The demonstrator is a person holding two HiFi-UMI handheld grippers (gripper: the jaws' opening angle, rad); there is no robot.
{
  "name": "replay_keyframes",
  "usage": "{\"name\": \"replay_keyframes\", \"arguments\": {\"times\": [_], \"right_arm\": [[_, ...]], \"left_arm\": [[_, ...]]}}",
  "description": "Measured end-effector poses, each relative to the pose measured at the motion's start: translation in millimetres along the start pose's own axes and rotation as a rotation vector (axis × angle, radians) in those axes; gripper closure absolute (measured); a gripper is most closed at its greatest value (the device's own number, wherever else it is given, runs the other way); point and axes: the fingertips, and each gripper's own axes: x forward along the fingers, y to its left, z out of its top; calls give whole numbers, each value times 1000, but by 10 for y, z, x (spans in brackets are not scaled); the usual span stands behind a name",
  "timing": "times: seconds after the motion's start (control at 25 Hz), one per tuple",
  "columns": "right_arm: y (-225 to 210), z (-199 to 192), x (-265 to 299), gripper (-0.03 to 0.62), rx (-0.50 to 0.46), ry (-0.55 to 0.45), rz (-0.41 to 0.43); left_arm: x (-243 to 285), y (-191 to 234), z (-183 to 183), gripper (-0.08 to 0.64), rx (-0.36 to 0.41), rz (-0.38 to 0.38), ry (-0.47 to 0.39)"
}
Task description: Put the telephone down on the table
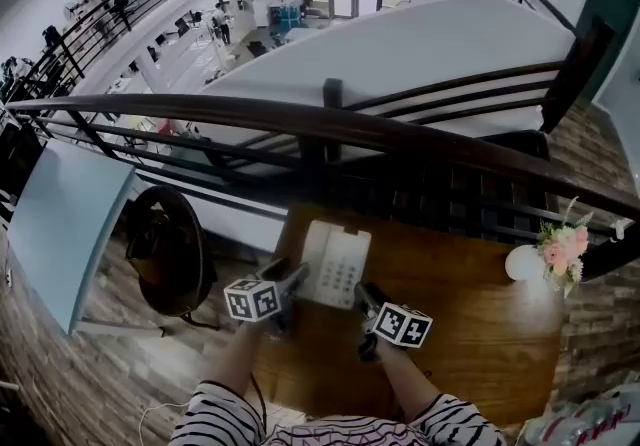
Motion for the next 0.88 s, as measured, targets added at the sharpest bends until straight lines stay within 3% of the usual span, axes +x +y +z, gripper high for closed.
{"name": "replay_keyframes", "arguments": {"times": [0.12, 0.36, 0.56, 0.68, 0.88], "right_arm": [[160, -117, -190, 502, -46, -35, 0], [494, -428, -571, 589, -94, -77, 3], [776, -823, -834, 592, -137, -83, 19], [965, -1034, -1022, 592, -155, -84, 23], [1210, -1396, -1369, 592, -173, -84, 30]], "left_arm": [[-310, -113, -70, 359, 22, -1, -22], [-1046, -324, -193, 421, 40, 14, -108], [-1639, -483, -468, 476, 50, 10, -150], [-2011, -563, -581, 550, 44, 19, -179], [-2595, -742, -804, 557, 63, 29, -210]]}}
